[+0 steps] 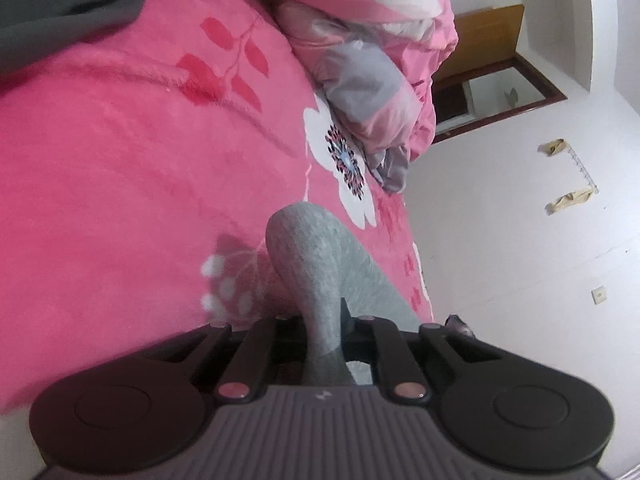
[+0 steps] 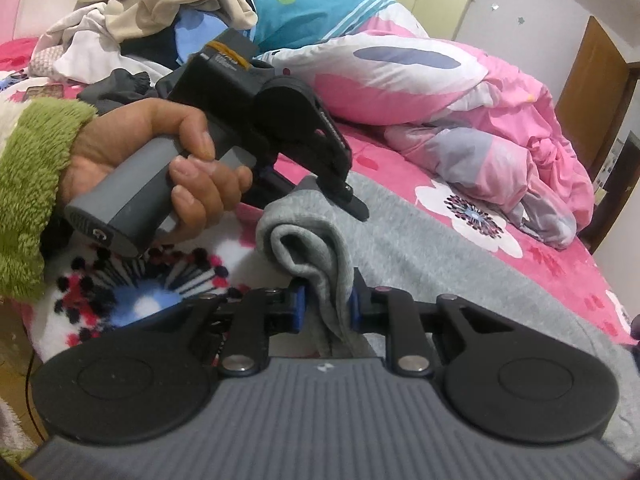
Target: Fold clothes
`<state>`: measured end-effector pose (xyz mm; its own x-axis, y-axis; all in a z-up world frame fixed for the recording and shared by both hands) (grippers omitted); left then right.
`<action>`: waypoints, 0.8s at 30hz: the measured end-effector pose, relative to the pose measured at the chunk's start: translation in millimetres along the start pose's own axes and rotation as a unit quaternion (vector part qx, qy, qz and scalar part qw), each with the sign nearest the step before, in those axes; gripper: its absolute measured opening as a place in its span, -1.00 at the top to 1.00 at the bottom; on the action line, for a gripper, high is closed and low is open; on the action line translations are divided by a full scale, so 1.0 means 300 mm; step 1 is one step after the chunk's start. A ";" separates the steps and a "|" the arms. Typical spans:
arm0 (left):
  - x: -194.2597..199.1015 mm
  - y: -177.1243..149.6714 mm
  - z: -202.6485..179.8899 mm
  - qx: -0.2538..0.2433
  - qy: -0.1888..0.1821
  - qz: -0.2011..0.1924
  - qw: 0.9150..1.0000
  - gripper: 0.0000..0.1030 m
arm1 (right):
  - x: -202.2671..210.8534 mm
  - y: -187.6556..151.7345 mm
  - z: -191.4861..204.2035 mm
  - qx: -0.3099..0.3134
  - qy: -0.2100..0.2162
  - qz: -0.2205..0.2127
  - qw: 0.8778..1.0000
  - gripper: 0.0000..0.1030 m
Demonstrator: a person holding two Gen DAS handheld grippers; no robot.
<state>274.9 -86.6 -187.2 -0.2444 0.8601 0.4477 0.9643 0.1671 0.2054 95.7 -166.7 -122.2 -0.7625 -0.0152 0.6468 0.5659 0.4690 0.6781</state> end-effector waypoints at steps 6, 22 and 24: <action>0.177 -0.018 0.067 0.015 -0.003 -0.030 0.999 0.82 | 0.048 0.060 0.096 0.016 0.013 0.001 1.000 0.65; 0.654 -0.057 0.284 0.057 0.061 -0.128 0.988 0.81 | 0.109 0.205 0.537 0.142 0.115 -0.039 0.982 0.64; 0.647 -0.053 0.282 0.057 0.063 -0.129 0.988 0.81 | 0.114 0.199 0.536 0.140 0.114 -0.041 0.983 0.63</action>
<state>220.7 118.5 -177.2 -0.4876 0.7161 0.4994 0.8716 0.4326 0.2306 53.1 2.8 -115.7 -0.6936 -0.2452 0.6774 0.3726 0.6826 0.6286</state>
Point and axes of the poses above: each gripper's, at about its wrist camera, not at the fingertips, and x roughly against the way its jaws point, z to its left, y to its top, the point moved 9 cm from there along -x, roughly the way its jaws point, and after that the axes turned 13 degrees about z, right-handed, at the moved point
